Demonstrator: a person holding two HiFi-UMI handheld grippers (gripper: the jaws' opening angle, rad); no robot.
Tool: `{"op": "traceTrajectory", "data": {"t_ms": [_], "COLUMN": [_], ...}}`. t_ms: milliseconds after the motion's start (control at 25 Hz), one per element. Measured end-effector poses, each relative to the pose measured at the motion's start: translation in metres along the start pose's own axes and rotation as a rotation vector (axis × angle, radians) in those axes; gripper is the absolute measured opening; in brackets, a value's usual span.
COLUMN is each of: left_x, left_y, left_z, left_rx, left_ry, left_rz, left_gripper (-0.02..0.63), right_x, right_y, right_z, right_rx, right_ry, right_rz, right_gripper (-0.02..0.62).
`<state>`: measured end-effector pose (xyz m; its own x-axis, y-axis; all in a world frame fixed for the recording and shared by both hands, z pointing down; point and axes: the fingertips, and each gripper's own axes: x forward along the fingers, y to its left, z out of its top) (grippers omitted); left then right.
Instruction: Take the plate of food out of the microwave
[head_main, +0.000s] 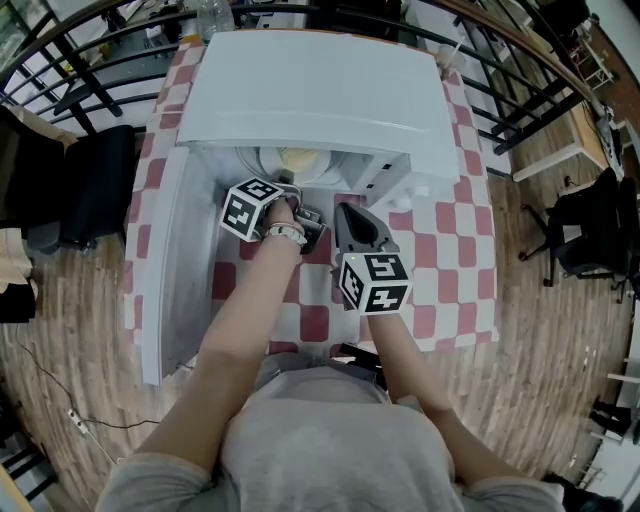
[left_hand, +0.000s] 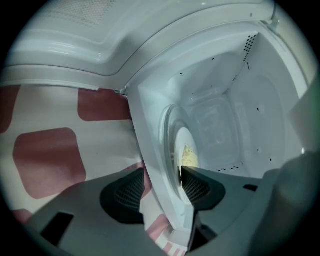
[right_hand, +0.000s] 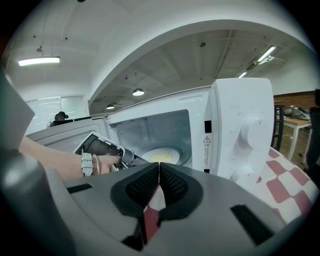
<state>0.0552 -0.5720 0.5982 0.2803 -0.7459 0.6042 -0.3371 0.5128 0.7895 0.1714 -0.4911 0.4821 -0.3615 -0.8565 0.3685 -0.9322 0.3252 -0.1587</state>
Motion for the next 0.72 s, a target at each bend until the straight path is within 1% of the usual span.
{"op": "traceTrajectory", "data": {"t_ms": [160,240,280,640,720], "left_x": [-0.004,-0.007,-0.008,-0.014,-0.016], "left_y": [-0.003,-0.006,-0.007,-0.01,-0.012], "left_z": [-0.001,0.0,0.0,0.001,0.002], "left_rx": [0.004,0.014,0.016,-0.004,0.003], "left_ry": [0.005,0.003,0.002,0.005,0.001], "left_rz": [-0.012,-0.019,-0.021,-0.037,-0.044], "left_gripper": [0.192,0.142,0.131,0.085,0.052], "right_x": [-0.003,-0.005,-0.005,-0.009,-0.01], "right_y": [0.002,0.002,0.003,0.002,0.002], "right_z": [0.003,0.004,0.004,0.005,0.006], "right_rx": [-0.006,-0.009,-0.01,-0.01,-0.009], "right_ry": [-0.005,-0.006,-0.005,-0.009,-0.012], "right_rz": [0.004,0.005,0.004,-0.004,-0.004], "right_gripper": [0.026,0.026,0.026,0.026,0.026]}}
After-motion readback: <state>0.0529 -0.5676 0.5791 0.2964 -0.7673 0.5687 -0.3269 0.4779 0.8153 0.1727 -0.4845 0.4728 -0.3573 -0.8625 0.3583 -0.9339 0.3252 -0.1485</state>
